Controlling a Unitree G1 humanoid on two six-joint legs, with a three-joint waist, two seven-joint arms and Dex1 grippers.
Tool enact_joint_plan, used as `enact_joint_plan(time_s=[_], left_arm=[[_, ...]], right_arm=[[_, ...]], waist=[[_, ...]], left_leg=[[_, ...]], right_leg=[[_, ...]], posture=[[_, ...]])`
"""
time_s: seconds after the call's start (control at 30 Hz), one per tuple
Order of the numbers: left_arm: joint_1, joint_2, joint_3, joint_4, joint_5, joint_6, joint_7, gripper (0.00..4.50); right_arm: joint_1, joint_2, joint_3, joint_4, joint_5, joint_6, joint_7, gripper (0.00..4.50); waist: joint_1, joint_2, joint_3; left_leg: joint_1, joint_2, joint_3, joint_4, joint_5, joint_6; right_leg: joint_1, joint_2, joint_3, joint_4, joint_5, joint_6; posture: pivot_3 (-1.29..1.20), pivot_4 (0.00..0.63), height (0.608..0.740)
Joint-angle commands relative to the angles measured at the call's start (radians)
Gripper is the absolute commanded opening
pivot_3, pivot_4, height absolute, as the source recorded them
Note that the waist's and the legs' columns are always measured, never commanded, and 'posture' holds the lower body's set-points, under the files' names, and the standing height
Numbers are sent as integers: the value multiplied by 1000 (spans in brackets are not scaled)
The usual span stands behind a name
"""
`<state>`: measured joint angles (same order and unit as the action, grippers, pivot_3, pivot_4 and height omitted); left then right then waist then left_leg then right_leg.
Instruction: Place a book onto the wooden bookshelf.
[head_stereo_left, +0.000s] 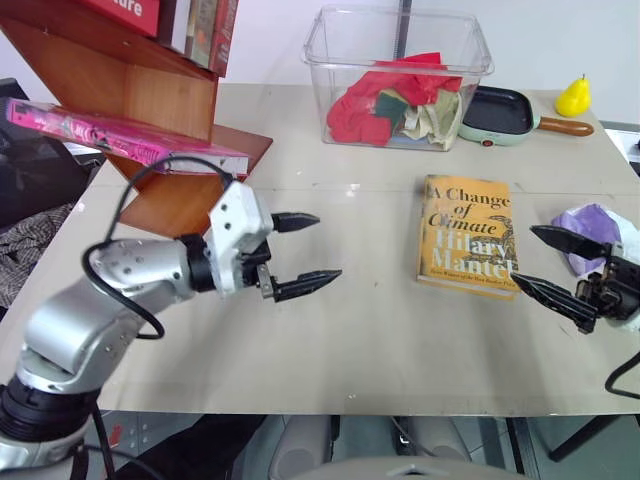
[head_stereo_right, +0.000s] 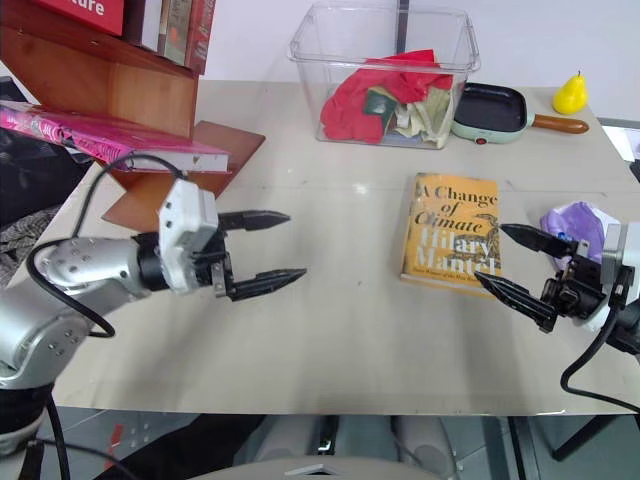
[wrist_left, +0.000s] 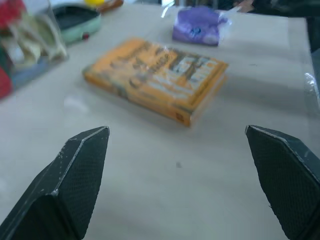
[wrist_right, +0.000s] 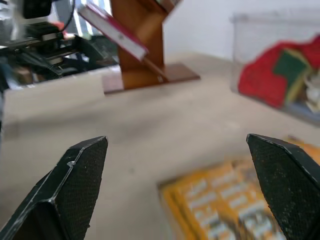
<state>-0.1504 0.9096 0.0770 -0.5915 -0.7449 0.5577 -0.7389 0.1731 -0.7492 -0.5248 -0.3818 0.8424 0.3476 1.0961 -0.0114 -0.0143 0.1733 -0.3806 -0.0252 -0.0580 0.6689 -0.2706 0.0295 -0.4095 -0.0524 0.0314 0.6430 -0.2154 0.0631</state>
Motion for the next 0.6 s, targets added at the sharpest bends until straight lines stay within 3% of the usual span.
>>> enact_joint_plan(time_s=[0.03, 0.13, 0.43, 0.6], left_arm=[[128, -10, 11, -18, 134, -118, -29, 4483], [228, -10, 39, -15, 160, -145, -70, 4483], [462, -7, 282, 14, 119, -128, -175, 4483], [476, -29, 304, 14, 102, -112, -181, 4483]], right_arm=[[48, -7, -72, -42, -5, -16, -7, 4500], [91, -2, -86, -54, -12, -19, -6, 4500], [273, -28, -159, -33, -118, -63, 59, 4500], [284, -47, -172, 12, -159, -88, 76, 4500]], waist=[[-1, 0, 0], [1, 0, 0], [7, 0, -1], [7, 0, -1]], left_leg=[[0, 0, 1, -1, 0, 0], [0, 0, 1, 0, 0, 0], [0, 1, 2, 0, 0, 0], [0, 1, 3, 0, 0, 0]], right_leg=[[0, 0, 0, -1, 0, 0], [0, 0, 1, -1, 0, 0], [0, -1, 1, -2, -2, -3], [1, -1, 1, -3, -3, -4]], posture=[[0, 150, 740], [0, 150, 740], [0, 150, 740], [0, 150, 740]])
